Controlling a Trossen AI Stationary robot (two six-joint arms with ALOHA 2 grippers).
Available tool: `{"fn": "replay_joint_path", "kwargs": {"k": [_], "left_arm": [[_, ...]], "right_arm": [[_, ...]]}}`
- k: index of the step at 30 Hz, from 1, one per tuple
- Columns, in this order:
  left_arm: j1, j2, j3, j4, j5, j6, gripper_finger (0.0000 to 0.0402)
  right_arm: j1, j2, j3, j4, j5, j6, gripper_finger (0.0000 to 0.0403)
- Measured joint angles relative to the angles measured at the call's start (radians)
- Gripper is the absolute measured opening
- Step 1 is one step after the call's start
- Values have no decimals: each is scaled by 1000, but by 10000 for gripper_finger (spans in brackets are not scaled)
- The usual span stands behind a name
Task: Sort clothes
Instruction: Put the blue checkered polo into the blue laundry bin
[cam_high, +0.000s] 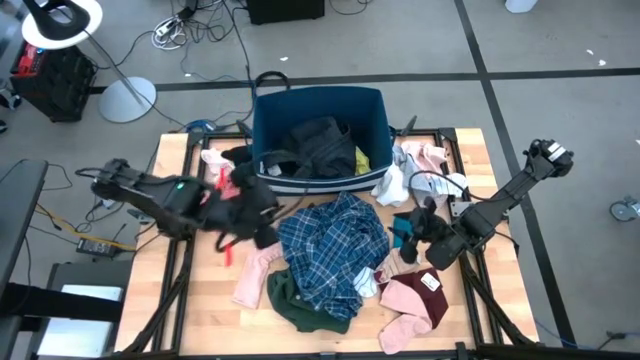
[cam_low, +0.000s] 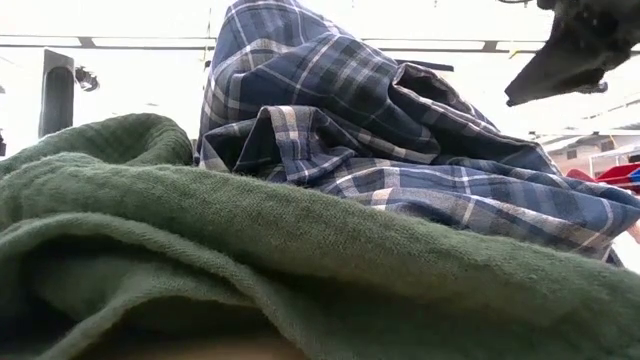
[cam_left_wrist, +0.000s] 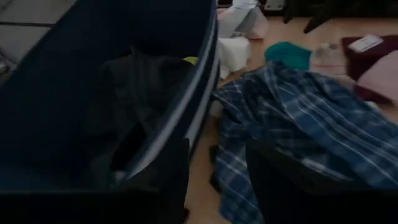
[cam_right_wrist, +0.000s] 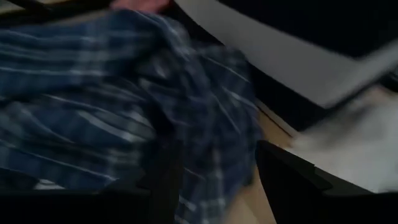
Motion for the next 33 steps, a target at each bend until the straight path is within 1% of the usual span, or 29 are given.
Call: {"fn": "replay_joint_path", "kwargs": {"k": [2, 5, 10, 13, 17, 21, 23, 24, 29, 30, 33], "left_arm": [[-44, -53, -88, 64, -3, -40, 163], [-85, -138, -243, 198, 8, -55, 163], [-95, -282, -510, 427, 67, -58, 163], [-91, -364, -649, 519, 105, -58, 163], [-91, -469, -791, 612, 132, -58, 163], [-91, -553, -881, 664, 130, -54, 163], [-91, -577, -914, 688, 125, -54, 163], [-91, -586, -923, 697, 124, -56, 163], [-90, -594, -934, 700, 114, -69, 163], [-90, -594, -934, 700, 113, -69, 163], [-90, -594, -934, 702, 100, -57, 163]], "right_arm": [[-17, 0, 0, 85, -24, -84, 201], [-58, 6, 0, 217, -102, -203, 201], [-153, 67, 1, 436, -241, -405, 201], [-210, 142, 50, 484, -340, -518, 201], [-270, 258, 168, 477, -447, -651, 201], [-318, 374, 291, 469, -492, -779, 202], [-342, 428, 349, 432, -526, -809, 204], [-355, 455, 376, 411, -554, -814, 206], [-409, 599, 513, 230, -767, -782, 221], [-416, 626, 539, 178, -792, -781, 225], [-431, 700, 602, 41, -810, -784, 237]]}}
